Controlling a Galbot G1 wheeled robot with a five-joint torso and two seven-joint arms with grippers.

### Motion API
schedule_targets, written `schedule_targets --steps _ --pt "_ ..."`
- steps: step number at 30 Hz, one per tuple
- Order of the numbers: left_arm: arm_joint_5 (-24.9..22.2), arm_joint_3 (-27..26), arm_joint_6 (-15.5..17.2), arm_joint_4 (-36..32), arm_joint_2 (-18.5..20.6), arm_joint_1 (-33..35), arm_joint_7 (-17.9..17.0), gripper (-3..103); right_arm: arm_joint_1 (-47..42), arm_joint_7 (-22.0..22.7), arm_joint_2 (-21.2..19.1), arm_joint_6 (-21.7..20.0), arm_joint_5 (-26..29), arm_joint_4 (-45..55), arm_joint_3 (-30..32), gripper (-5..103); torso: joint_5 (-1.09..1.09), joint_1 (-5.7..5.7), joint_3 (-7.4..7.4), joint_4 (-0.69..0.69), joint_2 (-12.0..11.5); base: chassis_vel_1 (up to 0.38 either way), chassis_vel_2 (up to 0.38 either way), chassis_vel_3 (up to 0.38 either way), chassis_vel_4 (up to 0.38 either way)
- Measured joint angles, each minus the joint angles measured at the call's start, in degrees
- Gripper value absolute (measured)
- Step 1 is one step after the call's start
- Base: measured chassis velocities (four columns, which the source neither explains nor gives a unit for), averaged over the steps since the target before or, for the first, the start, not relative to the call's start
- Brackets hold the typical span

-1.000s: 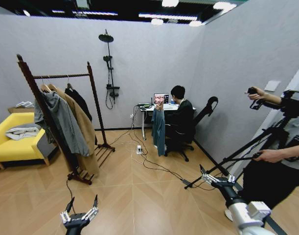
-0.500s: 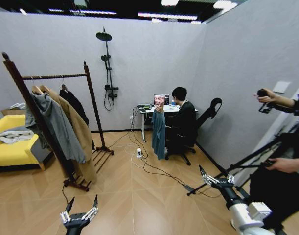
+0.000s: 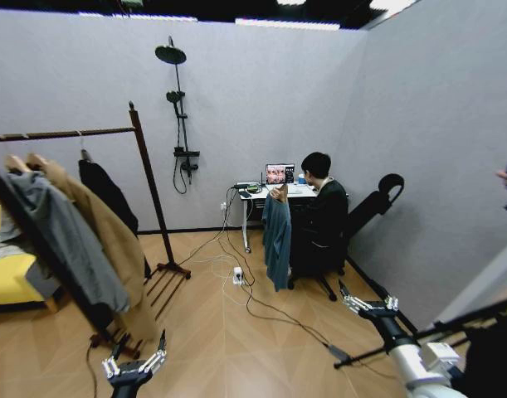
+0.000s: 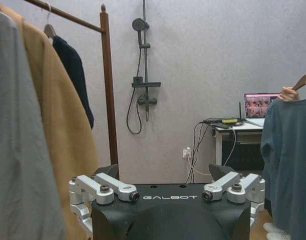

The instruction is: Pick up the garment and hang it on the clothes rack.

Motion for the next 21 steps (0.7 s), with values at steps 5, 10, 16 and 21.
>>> schedule_targets --steps 5,10,16,21 --pt "0.0 0.0 0.0 0.0 0.0 0.0 0.0 100 0.1 0.0 0.0 0.0 0.0 -0.1 0.2 100 0.00 -0.03 -0.01 0.00 0.0 -0.344 0.348 0.344 -0.355" --pt "0.0 0.0 0.0 0.0 0.0 0.0 0.0 100 0.0 0.0 0.0 0.2 0.0 -0.1 0.3 100 -0.08 -0.04 -0.02 -0.03 0.0 -0.353 0.360 0.355 -0.341" --pt "0.0 0.0 0.0 0.0 0.0 0.0 0.0 100 0.2 -0.1 -0.2 0.2 0.0 -0.1 0.2 100 -0.04 -0.04 -0.02 -0.02 0.0 -0.364 0.337 0.340 -0.359" --pt "0.0 0.0 0.0 0.0 0.0 0.0 0.0 100 0.4 1.2 -0.2 1.0 -0.6 0.0 0.2 100 0.01 -0.03 0.00 0.00 0.0 -0.352 0.355 0.339 -0.349"
